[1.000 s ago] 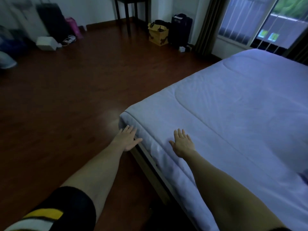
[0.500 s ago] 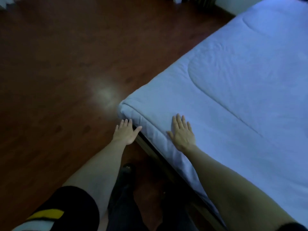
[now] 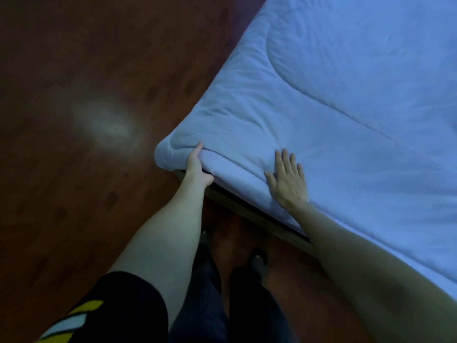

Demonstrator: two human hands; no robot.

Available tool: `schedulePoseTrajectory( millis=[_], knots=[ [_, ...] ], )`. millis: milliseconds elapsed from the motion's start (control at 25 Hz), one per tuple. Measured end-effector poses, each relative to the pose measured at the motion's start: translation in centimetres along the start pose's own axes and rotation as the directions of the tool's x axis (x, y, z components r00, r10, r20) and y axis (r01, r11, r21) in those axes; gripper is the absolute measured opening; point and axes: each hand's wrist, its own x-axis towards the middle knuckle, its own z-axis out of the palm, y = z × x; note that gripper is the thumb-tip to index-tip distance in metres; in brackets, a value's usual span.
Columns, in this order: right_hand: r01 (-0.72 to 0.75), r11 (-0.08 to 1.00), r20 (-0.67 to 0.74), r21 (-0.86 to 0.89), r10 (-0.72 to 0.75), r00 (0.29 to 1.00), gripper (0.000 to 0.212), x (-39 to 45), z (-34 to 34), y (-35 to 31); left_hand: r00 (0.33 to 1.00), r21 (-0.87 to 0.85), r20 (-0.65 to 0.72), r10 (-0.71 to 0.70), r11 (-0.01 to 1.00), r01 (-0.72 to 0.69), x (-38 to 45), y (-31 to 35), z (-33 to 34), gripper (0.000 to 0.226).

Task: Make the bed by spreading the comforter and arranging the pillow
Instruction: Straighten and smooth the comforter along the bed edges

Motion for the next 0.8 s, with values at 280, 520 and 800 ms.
schedulePoseTrajectory(
  millis=[280,520,800],
  knots=[
    [-0.094,0.992,0.028,0.086,0.092,0.995,0.066,-3.0,-0.6,-1.6,0.988,0.168,0.154,0.017,0.985,-0.043,-4.8,1.8,-1.2,0.055],
    [-0.079,0.994,0.074,0.070,0.074,0.994,0.070,-4.4,-0.6,-1.8,0.962,0.340,-0.237,0.134,0.939,-0.047,-5.6,2.6,-4.7,0.107],
    [-0.080,0.995,0.057,0.064,0.076,0.995,0.070,-4.7,0.8,-1.6,0.715,0.728,-0.205,0.669,0.592,-0.345,-6.6,0.0,-5.4,0.053]
  ],
)
